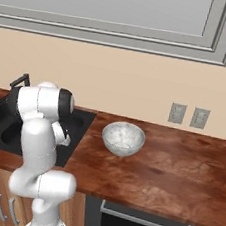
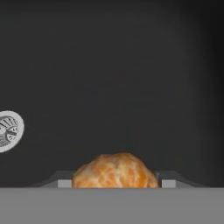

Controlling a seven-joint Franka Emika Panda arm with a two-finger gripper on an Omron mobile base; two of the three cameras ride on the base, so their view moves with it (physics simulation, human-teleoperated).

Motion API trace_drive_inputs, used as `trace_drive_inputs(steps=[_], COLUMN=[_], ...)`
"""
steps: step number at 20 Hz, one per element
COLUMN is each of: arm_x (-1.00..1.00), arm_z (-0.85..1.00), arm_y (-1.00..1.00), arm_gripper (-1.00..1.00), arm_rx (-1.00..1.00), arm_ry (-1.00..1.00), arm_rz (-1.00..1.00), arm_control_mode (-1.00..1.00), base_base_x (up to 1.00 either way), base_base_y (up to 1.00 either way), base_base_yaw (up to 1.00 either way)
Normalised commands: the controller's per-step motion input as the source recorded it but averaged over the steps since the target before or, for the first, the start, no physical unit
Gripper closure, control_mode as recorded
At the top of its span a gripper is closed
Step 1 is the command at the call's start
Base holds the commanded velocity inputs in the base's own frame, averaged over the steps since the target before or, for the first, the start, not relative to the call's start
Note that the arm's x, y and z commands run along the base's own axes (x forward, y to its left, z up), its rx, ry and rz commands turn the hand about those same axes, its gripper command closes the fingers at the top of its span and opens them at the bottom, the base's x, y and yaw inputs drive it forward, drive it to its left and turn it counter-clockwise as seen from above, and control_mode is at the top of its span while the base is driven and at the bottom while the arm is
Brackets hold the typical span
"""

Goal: Pick the kiwis from the cabinet and place them in one bowl. Pick the tangerine from the sink and place it in the other bowl.

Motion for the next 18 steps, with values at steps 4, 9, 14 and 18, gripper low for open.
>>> trace_drive_inputs(steps=[4,9,14,18], arm_x=[0.0,-0.02,-0.05,-0.09], arm_z=[1.0,1.0,1.0,1.0], arm_y=[-0.14,-0.08,-0.07,-0.05], arm_gripper=[1.0,1.0,1.0,1.0], arm_rx=[0.0,0.0,0.0,0.0], arm_ry=[0.0,0.0,0.0,0.0], arm_rz=[0.0,0.0,0.0,-0.01], arm_control_mode=[-1.0,-1.0,-1.0,-1.0], base_base_x=[0.0,0.0,0.0,0.0], base_base_y=[0.0,0.0,0.0,0.0], base_base_yaw=[0.0,0.0,0.0,0.0])
